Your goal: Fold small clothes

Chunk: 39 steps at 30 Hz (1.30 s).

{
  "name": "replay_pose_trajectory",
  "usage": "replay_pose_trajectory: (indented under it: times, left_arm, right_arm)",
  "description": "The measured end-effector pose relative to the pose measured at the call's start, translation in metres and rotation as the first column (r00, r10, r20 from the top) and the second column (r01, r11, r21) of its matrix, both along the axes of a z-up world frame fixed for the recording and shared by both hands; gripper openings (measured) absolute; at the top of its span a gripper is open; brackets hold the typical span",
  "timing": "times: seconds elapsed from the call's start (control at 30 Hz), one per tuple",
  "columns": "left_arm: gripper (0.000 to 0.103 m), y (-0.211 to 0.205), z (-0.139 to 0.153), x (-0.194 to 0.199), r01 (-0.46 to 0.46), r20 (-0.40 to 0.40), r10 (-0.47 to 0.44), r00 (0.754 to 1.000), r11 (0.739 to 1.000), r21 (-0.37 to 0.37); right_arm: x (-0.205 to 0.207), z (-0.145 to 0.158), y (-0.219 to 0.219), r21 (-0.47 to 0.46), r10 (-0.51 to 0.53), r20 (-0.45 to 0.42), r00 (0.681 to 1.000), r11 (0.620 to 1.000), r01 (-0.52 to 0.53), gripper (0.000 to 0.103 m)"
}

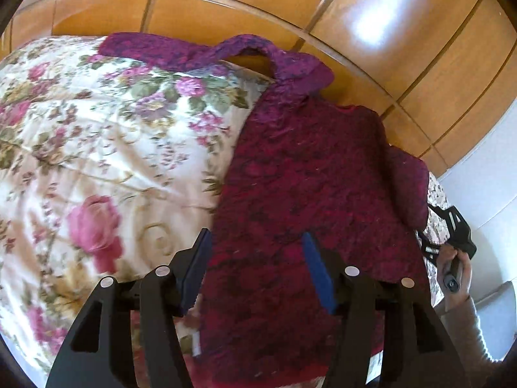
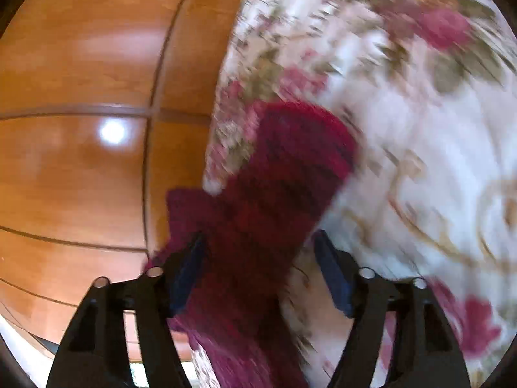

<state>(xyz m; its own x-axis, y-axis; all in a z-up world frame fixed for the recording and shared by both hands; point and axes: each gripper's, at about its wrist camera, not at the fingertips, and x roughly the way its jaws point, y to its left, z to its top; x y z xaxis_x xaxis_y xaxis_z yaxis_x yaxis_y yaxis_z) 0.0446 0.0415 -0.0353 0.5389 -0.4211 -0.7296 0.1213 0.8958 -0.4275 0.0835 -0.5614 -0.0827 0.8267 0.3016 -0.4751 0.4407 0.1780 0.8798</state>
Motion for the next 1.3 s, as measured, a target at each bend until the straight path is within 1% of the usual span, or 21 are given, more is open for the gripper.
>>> replay_pose_trajectory:
  times: [0.03, 0.1, 0.17, 0.2, 0.3, 0.4, 0.43, 0.5, 0.57, 0.6, 0.63, 0.7, 0.77, 0.8, 0.87, 0.93, 1.0, 1.07, 1.13, 1.17, 1.3]
  left_arm:
    - [0.057, -0.007, -0.002, 0.002, 0.006, -0.002, -0.006, 1.0, 1.0, 0.01]
    - [0.057, -0.016, -0.006, 0.004, 0.019, -0.011, -0.018, 1.0, 0.999, 0.026]
    - [0.057, -0.026, -0.01, 0.006, 0.037, -0.019, -0.036, 0.999, 0.998, 0.051]
    - [0.057, -0.03, -0.012, 0.006, 0.042, -0.022, -0.041, 0.999, 0.997, 0.067]
    - [0.057, -0.038, -0.02, 0.011, 0.059, -0.044, -0.055, 0.997, 0.994, 0.087]
    - [0.057, -0.045, -0.026, 0.013, 0.066, -0.067, -0.059, 0.996, 0.992, 0.106]
    - [0.057, -0.046, -0.028, 0.013, 0.066, -0.072, -0.059, 0.996, 0.992, 0.11]
    - [0.057, -0.048, -0.029, 0.014, 0.066, -0.076, -0.057, 0.995, 0.991, 0.114]
    - [0.057, -0.046, -0.028, 0.014, 0.063, -0.079, -0.055, 0.995, 0.993, 0.103]
    - [0.057, -0.045, -0.027, 0.016, 0.061, -0.082, -0.053, 0.995, 0.994, 0.092]
    - [0.057, -0.042, -0.026, 0.017, 0.059, -0.085, -0.053, 0.995, 0.995, 0.078]
    - [0.057, -0.027, -0.02, 0.022, 0.03, -0.088, -0.028, 0.996, 0.999, 0.028]
    - [0.059, -0.002, -0.015, 0.031, -0.047, -0.088, 0.047, 0.995, 0.999, -0.001]
    - [0.066, 0.013, -0.013, 0.036, -0.095, -0.085, 0.094, 0.992, 0.995, -0.011]
    - [0.069, 0.046, -0.011, 0.048, -0.197, -0.08, 0.194, 0.978, 0.98, -0.025]
    - [0.069, 0.078, -0.012, 0.062, -0.291, -0.09, 0.287, 0.954, 0.956, -0.031]
    - [0.069, 0.116, -0.018, 0.08, -0.395, -0.13, 0.385, 0.914, 0.916, -0.065]
    - [0.069, 0.152, -0.025, 0.093, -0.486, -0.19, 0.456, 0.869, 0.86, -0.158]
    - [0.069, 0.18, -0.028, 0.102, -0.554, -0.226, 0.508, 0.831, 0.789, -0.267]
    - [0.069, 0.186, -0.026, 0.106, -0.569, -0.223, 0.524, 0.822, 0.77, -0.289]
    - [0.069, 0.21, -0.016, 0.139, -0.622, -0.201, 0.589, 0.783, 0.727, -0.291]
  right_arm:
    - [0.006, 0.006, -0.003, -0.036, 0.014, -0.006, 1.0, 0.999, -0.014, 0.032]
    - [0.018, 0.037, -0.016, -0.192, 0.043, -0.039, 0.998, 0.98, -0.05, 0.016]
    - [0.023, 0.055, -0.029, -0.343, 0.026, -0.063, 0.998, 0.938, -0.046, 0.015]
    - [0.024, 0.075, -0.039, -0.454, -0.007, -0.087, 0.996, 0.891, -0.034, 0.014]
    - [0.027, 0.107, -0.064, -0.657, -0.136, -0.129, 0.982, 0.754, 0.019, 0.014]
    - [0.035, 0.119, -0.096, -0.781, -0.28, -0.185, 0.942, 0.624, 0.031, 0.014]
    - [0.038, 0.116, -0.105, -0.796, -0.305, -0.208, 0.929, 0.605, 0.02, 0.014]
    - [0.041, 0.1, -0.121, -0.79, -0.321, -0.277, 0.906, 0.612, -0.025, 0.014]
    - [0.055, 0.072, -0.126, -0.766, -0.294, -0.341, 0.893, 0.638, -0.082, 0.018]
    - [0.059, 0.059, -0.127, -0.758, -0.3, -0.388, 0.871, 0.642, -0.116, 0.034]
    - [0.058, 0.047, -0.129, -0.747, -0.306, -0.409, 0.86, 0.653, -0.123, 0.063]
    - [0.048, 0.045, -0.123, -0.735, -0.32, -0.393, 0.862, 0.672, -0.086, 0.075]
    - [0.037, 0.052, -0.114, -0.75, -0.336, -0.381, 0.861, 0.657, -0.075, 0.087]
    - [0.034, 0.057, -0.105, -0.77, -0.346, -0.366, 0.864, 0.634, -0.072, 0.09]
    - [0.023, 0.069, -0.075, -0.815, -0.347, -0.311, 0.885, 0.576, -0.061, 0.092]
    - [0.024, 0.081, -0.05, -0.832, -0.301, -0.268, 0.915, 0.552, -0.063, 0.097]
    - [0.03, 0.092, -0.013, -0.827, -0.184, -0.234, 0.955, 0.553, -0.096, 0.099]
    - [0.043, 0.093, 0.023, -0.809, -0.053, -0.229, 0.972, 0.565, -0.16, 0.1]
    - [0.06, 0.093, 0.071, -0.795, 0.093, -0.229, 0.969, 0.556, -0.241, 0.1]
    - [0.069, 0.091, 0.101, -0.785, 0.179, -0.228, 0.957, 0.547, -0.289, 0.1]
    - [0.094, 0.077, 0.186, -0.763, 0.374, -0.236, 0.897, 0.5, -0.409, 0.1]
